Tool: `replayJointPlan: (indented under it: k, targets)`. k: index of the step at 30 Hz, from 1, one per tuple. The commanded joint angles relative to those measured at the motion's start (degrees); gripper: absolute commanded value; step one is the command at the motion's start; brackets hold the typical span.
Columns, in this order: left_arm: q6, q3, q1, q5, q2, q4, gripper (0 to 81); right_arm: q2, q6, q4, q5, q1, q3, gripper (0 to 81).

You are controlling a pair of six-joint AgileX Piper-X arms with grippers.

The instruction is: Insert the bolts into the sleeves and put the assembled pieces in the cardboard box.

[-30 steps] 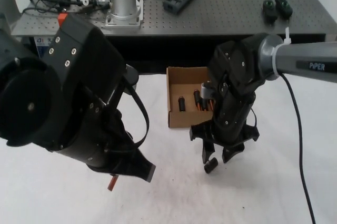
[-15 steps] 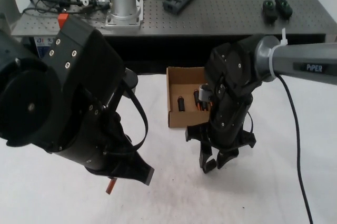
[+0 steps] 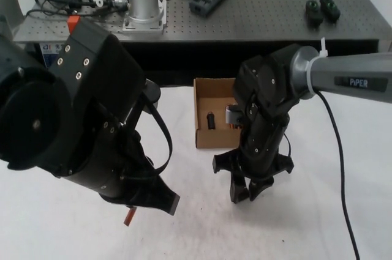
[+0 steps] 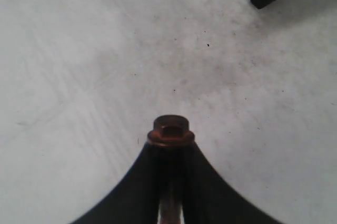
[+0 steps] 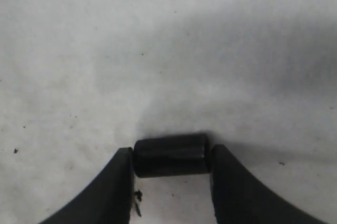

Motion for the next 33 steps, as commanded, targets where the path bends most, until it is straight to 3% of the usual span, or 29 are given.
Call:
replayJointPlan:
  k: [1,6,12,15,19,21,28,33]
  targets:
    - [-0.1,-0.1,0.2,-0.1,-0.7,0.2,0.6,0.6,-5.3,0.9,2.6,0.4,-0.2,25.6]
    - [0.7,-0.1,0.2,-0.1,-0.7,0.2,0.6,-1.4,-20.7,5.0,2.7,1.0,-0.2,14.9]
    - [0.7,-0.1,0.2,-0.1,-0.7,0.2,0.6,-5.2,-37.0,9.9,8.7,1.9,-0.2,14.9]
    - [0.7,-0.1,0.2,0.0,-0.7,0.2,0.6,-5.5,-38.6,9.4,9.3,1.9,-0.2,19.9]
    - [0.7,-0.1,0.2,1.5,-0.7,0.2,0.6,-5.2,-39.5,9.9,8.7,1.8,-0.2,40.3]
    - [0.7,-0.1,0.2,2.5,-0.7,0.2,0.6,-4.9,-37.3,9.3,9.8,1.8,-0.2,41.9]
    - [0.7,-0.1,0.2,2.5,-0.7,0.2,0.6,-4.4,-13.3,6.6,9.0,1.4,-0.1,41.4]
    - [0.4,-0.1,0.2,2.5,-0.7,0.2,0.6,-4.0,-4.0,5.5,9.0,1.4,2.7,41.4]
